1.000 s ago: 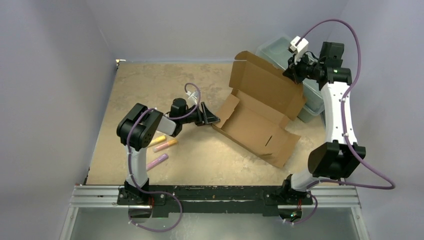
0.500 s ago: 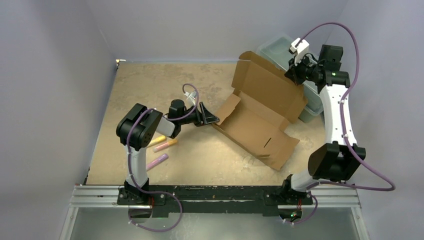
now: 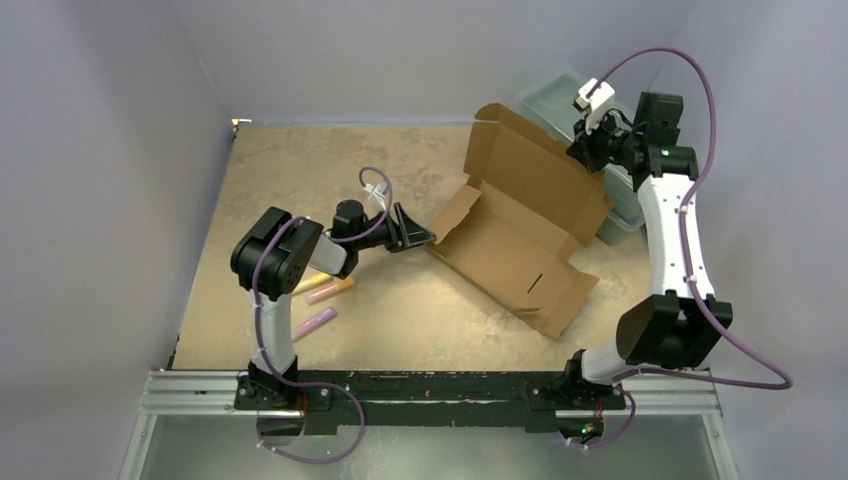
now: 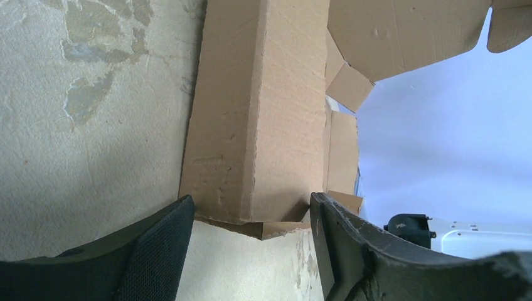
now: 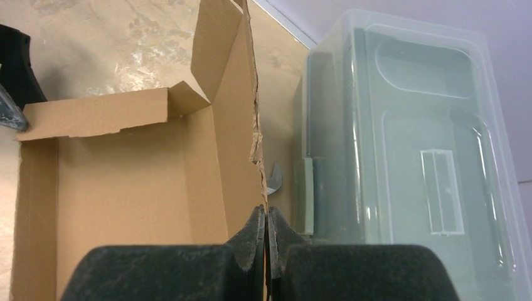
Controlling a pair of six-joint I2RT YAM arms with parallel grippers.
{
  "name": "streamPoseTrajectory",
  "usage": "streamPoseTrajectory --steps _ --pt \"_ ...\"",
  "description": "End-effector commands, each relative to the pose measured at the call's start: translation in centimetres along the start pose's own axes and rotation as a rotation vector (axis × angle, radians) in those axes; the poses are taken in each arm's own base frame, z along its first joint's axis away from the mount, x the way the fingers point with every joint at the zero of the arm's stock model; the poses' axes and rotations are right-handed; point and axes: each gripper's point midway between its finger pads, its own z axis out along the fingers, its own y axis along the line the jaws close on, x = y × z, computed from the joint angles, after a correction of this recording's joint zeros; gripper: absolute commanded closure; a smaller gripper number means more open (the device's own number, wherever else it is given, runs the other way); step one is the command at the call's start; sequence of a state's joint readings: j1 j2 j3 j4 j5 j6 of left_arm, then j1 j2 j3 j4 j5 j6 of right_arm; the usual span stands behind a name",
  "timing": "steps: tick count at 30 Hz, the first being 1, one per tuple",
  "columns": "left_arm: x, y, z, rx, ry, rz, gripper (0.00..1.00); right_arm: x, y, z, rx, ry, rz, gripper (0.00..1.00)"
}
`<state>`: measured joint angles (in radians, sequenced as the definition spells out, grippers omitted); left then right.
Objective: Fold the paper box
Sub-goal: Fold the paper box at the center of the board.
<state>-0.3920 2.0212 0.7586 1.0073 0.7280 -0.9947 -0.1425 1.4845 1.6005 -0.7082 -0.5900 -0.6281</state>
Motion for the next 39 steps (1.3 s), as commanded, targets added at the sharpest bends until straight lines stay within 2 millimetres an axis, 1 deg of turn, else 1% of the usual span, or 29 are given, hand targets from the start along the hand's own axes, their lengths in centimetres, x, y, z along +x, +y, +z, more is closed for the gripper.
streamPoseTrajectory --steps 1,5,7,9,10,11,19,22,25,28,30,32,36,39 --pt "-0.9 -1.3 -0.1 0.043 -0.01 0.05 0.33 -2.9 0.4 -1.3 0.032 -0.074 -0.057 1.0" --pt "-0.9 -1.5 -0.3 0.074 -0.013 0.033 0.32 -3.6 0.4 -1.9 0.055 -0.09 -0.055 1.0" --pt "-1.2 -2.0 -0.4 0.106 -0.029 0.026 0.32 -3.6 0.3 -2.1 0.064 -0.089 -0.056 1.0" --pt "-1.4 -2.1 -0.6 0.121 -0.037 0.01 0.32 -3.4 0.2 -2.0 0.072 -0.081 -0.053 1.0" --pt "-1.5 -2.1 -0.7 0.124 -0.041 0.008 0.28 -3.3 0.2 -2.0 0.077 -0.076 -0.053 1.0" --pt "-1.7 -2.1 -0.8 0.124 -0.044 0.007 0.27 -3.1 0.1 -2.0 0.081 -0.069 -0.051 1.0" --pt "-2.2 -1.9 -0.7 0.116 -0.044 0.01 0.27 -2.6 0.3 -1.6 0.071 -0.061 -0.049 1.0" --pt "-2.3 -1.9 -0.7 0.128 -0.047 0.009 0.27 -2.3 0.0 -1.3 0.09 -0.056 -0.033 1.0" --pt "-2.3 -1.9 -1.0 0.137 -0.059 0.028 0.27 -1.6 -0.4 -0.8 0.108 -0.038 -0.01 1.0" --pt "-2.4 -1.3 -1.3 0.104 -0.073 0.088 0.26 -1.2 -0.6 -0.6 0.118 -0.03 0.002 1.0" --pt "-2.5 -1.3 -1.6 0.096 -0.085 0.132 0.25 -1.1 -0.5 -0.5 0.111 -0.029 0.005 1.0" --pt "-2.6 -1.2 -1.8 0.084 -0.093 0.158 0.25 -1.2 -0.3 -0.6 0.106 -0.036 0.002 1.0" --pt "-2.8 -0.1 -2.0 0.006 -0.086 0.176 0.25 -1.9 0.7 -1.1 0.069 -0.076 -0.031 1.0" --pt "-3.6 0.0 -2.4 -0.047 -0.103 0.201 0.26 -2.2 1.2 -1.5 0.059 -0.093 -0.07 1.0"
